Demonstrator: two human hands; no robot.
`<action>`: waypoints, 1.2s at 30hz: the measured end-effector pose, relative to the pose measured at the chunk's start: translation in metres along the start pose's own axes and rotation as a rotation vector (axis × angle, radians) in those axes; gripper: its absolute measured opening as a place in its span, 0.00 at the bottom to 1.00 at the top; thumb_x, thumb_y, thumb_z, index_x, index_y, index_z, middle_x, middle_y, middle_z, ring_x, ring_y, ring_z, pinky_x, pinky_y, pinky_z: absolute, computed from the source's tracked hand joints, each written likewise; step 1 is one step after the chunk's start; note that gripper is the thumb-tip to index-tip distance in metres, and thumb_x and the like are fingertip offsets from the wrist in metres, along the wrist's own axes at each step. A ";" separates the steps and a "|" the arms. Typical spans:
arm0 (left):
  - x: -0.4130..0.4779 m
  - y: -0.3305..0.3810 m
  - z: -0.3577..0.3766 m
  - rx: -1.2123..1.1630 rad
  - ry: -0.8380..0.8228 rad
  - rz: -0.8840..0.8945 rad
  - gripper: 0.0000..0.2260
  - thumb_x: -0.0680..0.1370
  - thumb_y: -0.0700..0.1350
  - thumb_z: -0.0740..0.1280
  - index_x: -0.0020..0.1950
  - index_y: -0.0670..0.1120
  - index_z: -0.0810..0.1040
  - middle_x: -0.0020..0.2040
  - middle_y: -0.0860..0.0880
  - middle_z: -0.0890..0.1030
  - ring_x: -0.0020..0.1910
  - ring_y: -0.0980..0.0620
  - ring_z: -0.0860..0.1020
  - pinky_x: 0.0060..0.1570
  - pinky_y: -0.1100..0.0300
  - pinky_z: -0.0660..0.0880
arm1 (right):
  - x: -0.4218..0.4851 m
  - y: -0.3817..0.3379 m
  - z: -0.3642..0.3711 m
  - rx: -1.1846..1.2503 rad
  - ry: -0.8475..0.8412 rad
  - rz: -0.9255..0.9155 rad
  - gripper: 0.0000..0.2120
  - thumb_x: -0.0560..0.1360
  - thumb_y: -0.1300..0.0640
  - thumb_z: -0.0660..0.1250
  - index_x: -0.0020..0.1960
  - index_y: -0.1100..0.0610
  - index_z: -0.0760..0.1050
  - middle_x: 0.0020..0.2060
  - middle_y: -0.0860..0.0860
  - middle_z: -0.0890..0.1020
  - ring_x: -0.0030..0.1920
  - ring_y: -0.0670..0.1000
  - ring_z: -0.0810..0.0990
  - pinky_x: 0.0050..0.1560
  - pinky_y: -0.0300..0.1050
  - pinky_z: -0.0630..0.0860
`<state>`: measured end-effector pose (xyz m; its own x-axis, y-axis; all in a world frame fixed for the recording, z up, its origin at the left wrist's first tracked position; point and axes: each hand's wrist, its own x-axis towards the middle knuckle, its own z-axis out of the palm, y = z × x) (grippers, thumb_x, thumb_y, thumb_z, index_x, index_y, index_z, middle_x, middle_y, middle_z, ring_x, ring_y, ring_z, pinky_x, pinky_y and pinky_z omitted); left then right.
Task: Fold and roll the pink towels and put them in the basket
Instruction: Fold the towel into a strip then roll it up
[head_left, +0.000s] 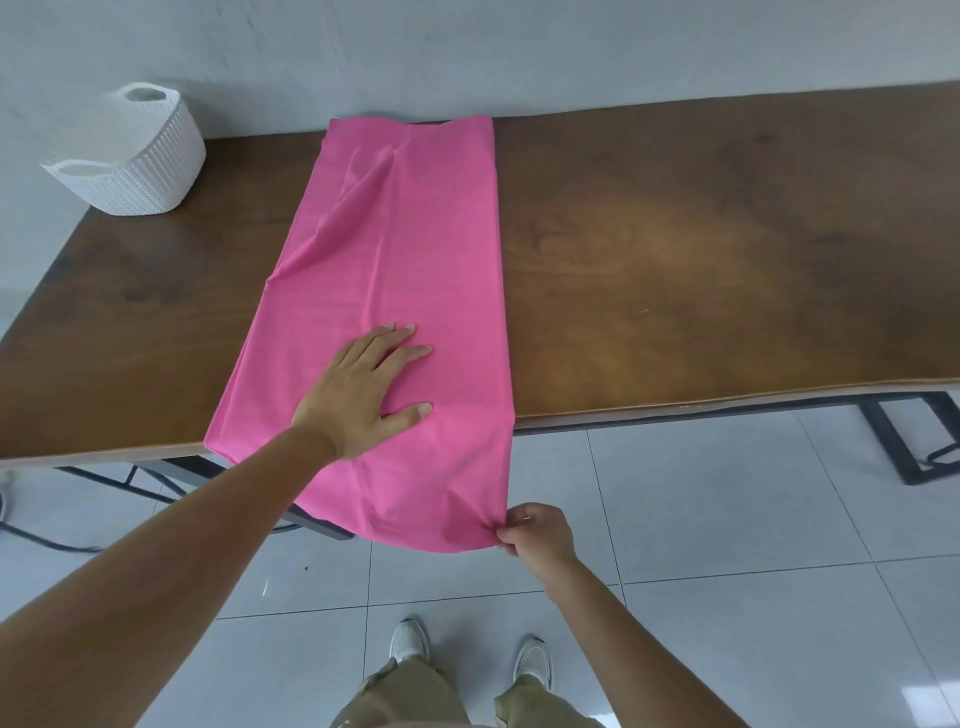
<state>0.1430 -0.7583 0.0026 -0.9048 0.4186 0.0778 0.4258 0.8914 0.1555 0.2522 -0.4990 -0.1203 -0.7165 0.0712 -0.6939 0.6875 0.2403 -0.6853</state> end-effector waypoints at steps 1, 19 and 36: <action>0.000 0.000 0.000 0.000 -0.001 0.002 0.33 0.79 0.69 0.55 0.79 0.54 0.63 0.81 0.52 0.59 0.81 0.49 0.55 0.79 0.45 0.55 | 0.000 0.004 -0.002 0.136 -0.015 0.035 0.07 0.70 0.71 0.71 0.41 0.60 0.83 0.30 0.54 0.83 0.33 0.52 0.79 0.37 0.40 0.77; 0.000 0.003 0.000 0.013 0.003 -0.005 0.33 0.79 0.68 0.56 0.79 0.53 0.64 0.81 0.51 0.60 0.81 0.48 0.56 0.79 0.46 0.56 | -0.011 0.059 0.006 0.501 -0.124 0.010 0.12 0.78 0.74 0.60 0.55 0.61 0.75 0.35 0.58 0.79 0.32 0.52 0.76 0.37 0.42 0.75; 0.000 0.006 -0.003 0.005 -0.006 -0.027 0.33 0.79 0.68 0.56 0.79 0.52 0.64 0.80 0.50 0.61 0.80 0.48 0.57 0.79 0.48 0.54 | -0.010 0.056 0.001 -0.091 0.006 -0.220 0.07 0.75 0.52 0.74 0.40 0.49 0.78 0.43 0.46 0.82 0.42 0.43 0.79 0.40 0.30 0.70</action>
<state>0.1459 -0.7537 0.0061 -0.9161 0.3953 0.0676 0.4011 0.9032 0.1528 0.2983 -0.4875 -0.1518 -0.8486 0.0129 -0.5289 0.5017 0.3369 -0.7968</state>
